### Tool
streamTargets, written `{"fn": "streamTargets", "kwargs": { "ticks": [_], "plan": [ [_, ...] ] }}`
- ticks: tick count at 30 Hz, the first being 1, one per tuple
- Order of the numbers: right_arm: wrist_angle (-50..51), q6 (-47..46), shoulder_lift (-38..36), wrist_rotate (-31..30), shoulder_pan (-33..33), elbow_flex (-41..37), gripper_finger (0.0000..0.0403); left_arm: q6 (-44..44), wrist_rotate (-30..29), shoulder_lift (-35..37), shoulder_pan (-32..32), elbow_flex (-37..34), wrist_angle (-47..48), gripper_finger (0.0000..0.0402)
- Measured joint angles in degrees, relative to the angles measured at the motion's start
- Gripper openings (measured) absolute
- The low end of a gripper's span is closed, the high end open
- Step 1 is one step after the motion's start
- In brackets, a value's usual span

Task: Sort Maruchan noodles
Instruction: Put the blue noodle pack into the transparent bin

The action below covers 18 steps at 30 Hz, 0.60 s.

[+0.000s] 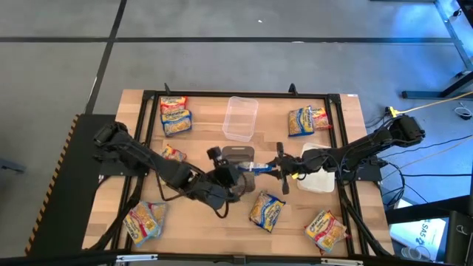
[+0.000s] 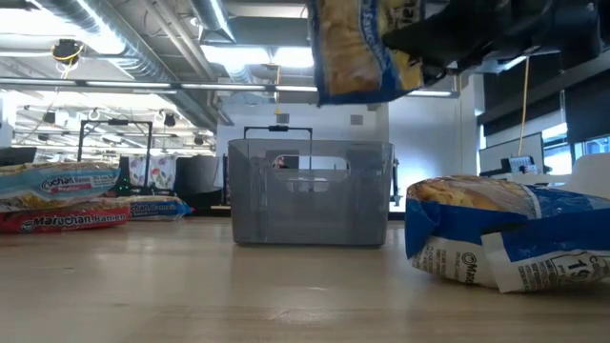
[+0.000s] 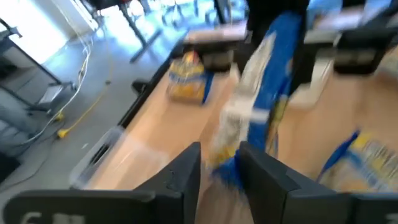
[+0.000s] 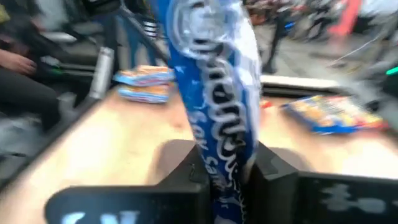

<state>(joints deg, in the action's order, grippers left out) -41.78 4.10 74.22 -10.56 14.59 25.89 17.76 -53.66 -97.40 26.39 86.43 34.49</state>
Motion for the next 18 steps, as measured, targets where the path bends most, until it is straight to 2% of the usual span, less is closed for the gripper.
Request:
{"fn": "streamTargets", "kwargs": {
  "ticks": [6, 14, 18],
  "plan": [
    [9.01, 8.67, -0.02, -2.79, -5.45, 4.58, 0.0031, 0.7, -1.61, 0.17, -2.01, -0.02, 14.98, 0.0111],
    [30.02, 10.03, -0.07, -0.72, -15.16, 15.35, 0.0026, 0.09, -2.78, 1.81, -6.24, -1.98, 21.24, 0.0111],
    [36.16, 10.0, -0.09, 1.54, -18.17, 19.62, 0.0026, 0.01, -2.24, 3.29, -7.73, -3.09, 22.74, 0.0109]
  ]
}}
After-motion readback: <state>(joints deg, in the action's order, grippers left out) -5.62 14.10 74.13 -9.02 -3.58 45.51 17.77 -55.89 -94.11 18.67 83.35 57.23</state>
